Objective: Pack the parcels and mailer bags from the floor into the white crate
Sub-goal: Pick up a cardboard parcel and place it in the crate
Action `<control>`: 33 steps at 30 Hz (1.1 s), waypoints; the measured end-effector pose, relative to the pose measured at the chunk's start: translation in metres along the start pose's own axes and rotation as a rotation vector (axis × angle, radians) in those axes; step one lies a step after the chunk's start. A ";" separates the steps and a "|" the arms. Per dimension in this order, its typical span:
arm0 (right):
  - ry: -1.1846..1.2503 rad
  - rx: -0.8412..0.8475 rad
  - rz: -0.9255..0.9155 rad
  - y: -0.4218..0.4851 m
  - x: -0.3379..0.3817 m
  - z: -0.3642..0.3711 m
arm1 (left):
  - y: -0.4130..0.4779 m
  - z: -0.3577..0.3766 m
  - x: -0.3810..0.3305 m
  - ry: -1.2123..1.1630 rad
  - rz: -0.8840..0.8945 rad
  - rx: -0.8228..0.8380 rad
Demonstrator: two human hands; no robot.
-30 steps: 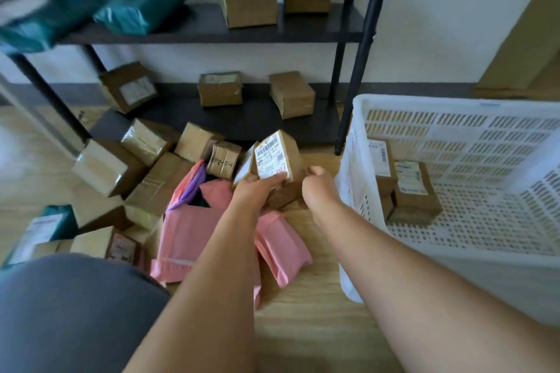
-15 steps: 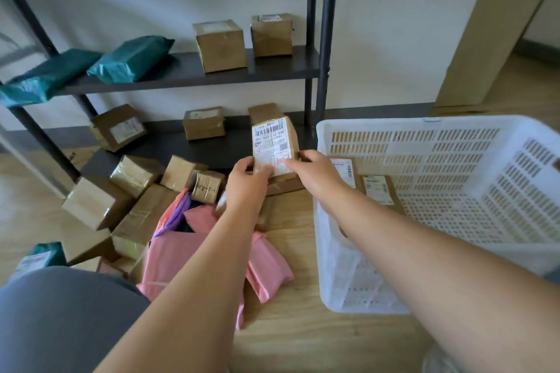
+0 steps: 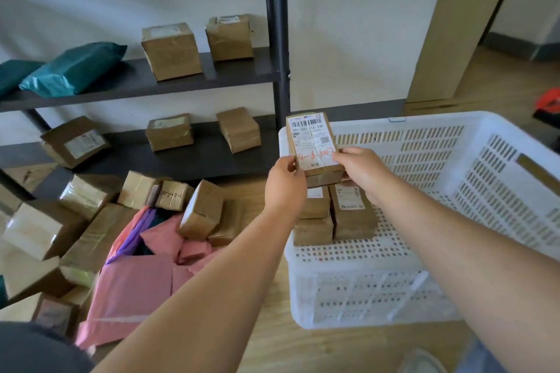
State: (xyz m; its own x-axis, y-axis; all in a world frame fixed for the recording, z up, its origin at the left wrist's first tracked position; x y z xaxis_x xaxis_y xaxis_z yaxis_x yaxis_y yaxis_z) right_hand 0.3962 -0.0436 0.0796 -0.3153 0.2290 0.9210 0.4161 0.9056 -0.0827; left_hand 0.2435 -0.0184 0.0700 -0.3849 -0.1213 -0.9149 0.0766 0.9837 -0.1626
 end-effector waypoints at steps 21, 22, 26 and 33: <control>-0.044 0.051 0.296 0.089 -0.127 0.020 | 0.055 0.104 0.041 0.380 -0.278 0.120; -0.046 0.055 0.296 0.089 -0.128 0.023 | 0.056 0.104 0.043 0.373 -0.278 0.123; 0.052 0.026 0.315 0.087 -0.128 0.029 | 0.052 0.101 0.046 0.347 -0.248 0.095; 0.379 0.019 0.410 0.092 -0.125 0.054 | 0.049 0.096 0.041 0.433 -0.118 0.080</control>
State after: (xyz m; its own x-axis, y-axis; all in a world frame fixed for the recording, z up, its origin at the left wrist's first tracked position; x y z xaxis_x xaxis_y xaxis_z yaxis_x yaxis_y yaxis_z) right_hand 0.4282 0.0304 -0.0637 0.1992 0.4223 0.8843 0.4235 0.7767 -0.4663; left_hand 0.3200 0.0125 -0.0108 -0.7428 -0.1482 -0.6529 0.0740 0.9510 -0.3001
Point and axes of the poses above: each hand's wrist, its own y-axis towards the middle knuckle, its own z-axis out of the palm, x = y × z, the point moved 3 cm from there along y, towards the middle knuckle, and after that the axes turned 5 degrees about -z, right-handed, at the moved point
